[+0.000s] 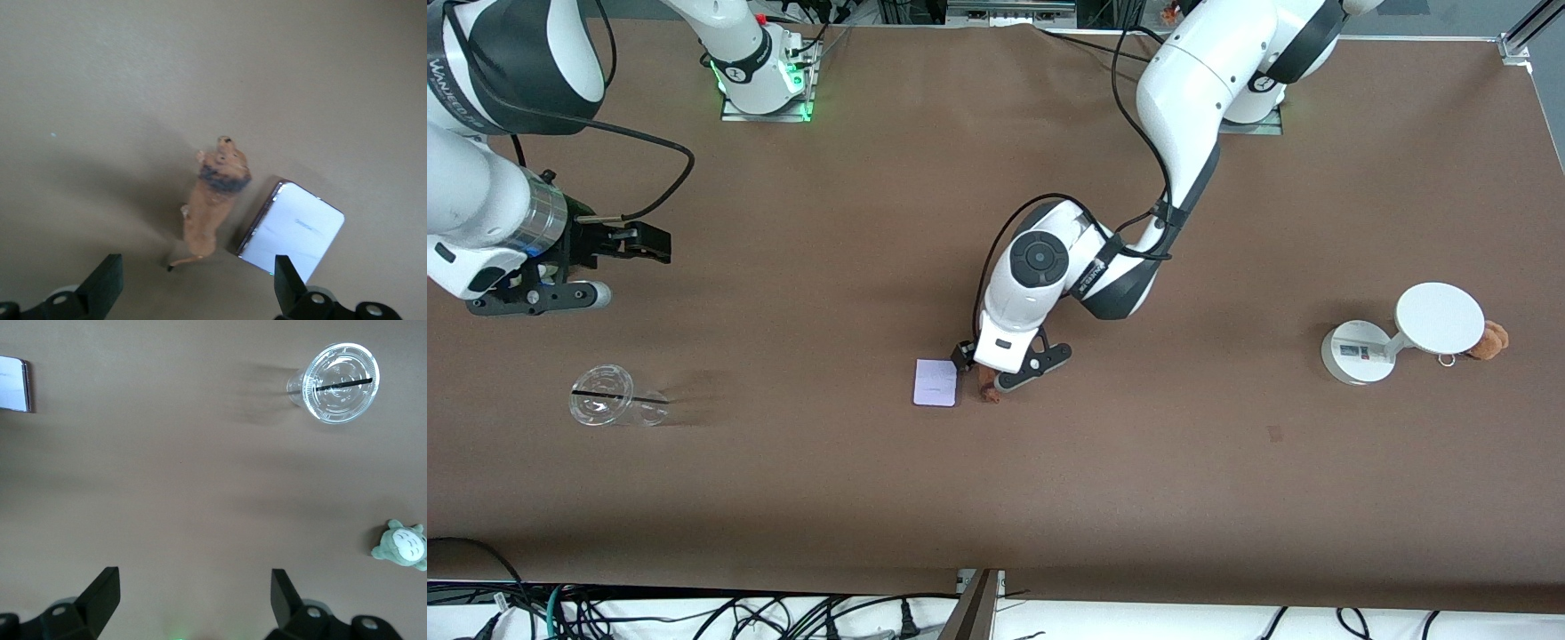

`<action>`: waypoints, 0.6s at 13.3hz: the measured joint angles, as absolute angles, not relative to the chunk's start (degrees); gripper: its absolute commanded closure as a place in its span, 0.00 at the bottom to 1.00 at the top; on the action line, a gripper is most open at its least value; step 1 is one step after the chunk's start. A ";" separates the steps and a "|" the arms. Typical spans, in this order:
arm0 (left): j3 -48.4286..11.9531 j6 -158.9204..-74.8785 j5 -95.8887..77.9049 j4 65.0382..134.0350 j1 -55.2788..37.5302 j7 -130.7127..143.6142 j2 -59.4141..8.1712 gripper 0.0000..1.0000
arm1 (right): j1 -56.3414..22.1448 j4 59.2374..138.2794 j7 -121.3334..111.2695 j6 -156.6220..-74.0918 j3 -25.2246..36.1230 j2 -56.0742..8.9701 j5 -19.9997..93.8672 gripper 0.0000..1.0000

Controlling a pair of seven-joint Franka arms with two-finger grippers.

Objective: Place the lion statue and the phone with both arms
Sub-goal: 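Lower the left gripper onto the lion statue and close it, then lift the lion with the left gripper while the right gripper reaches the phone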

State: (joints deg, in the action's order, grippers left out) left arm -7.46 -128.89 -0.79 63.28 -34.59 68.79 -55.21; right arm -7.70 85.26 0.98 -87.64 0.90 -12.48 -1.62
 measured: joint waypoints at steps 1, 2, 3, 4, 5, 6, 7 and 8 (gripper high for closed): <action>-6.31 -128.89 -0.79 62.45 -35.73 69.17 -56.03 0.00 | -7.69 85.26 0.98 -87.89 0.90 -12.54 -1.62 0.00; -5.06 -128.96 -0.79 61.87 -36.91 69.39 -56.72 0.00 | -7.69 85.26 0.99 -88.00 0.90 -12.61 -1.62 0.00; -4.14 -129.48 -0.79 61.52 -37.86 69.52 -57.37 0.00 | -7.71 85.26 0.98 -88.13 0.90 -12.70 -1.62 0.00; -3.62 -130.47 -0.79 61.33 -38.43 69.57 -58.01 0.14 | -7.74 85.27 0.99 -88.26 0.89 -12.85 -1.59 0.00; -3.45 -131.54 -0.79 61.20 -38.59 69.57 -58.69 0.42 | -7.75 85.28 0.99 -88.46 0.86 -13.13 -1.57 0.00; -3.22 -132.57 -0.79 61.13 -38.58 69.57 -59.26 0.73 | -7.76 85.28 0.99 -88.92 0.83 -13.55 -1.56 0.00; -2.94 -133.09 -0.79 61.04 -38.55 69.36 -59.67 0.91 | -7.76 85.28 0.99 -89.61 0.81 -14.04 -1.56 0.00; -2.76 -133.28 -0.76 60.98 -38.51 68.61 -59.90 1.00 | -7.77 85.29 0.99 -90.20 0.81 -14.55 -1.52 0.00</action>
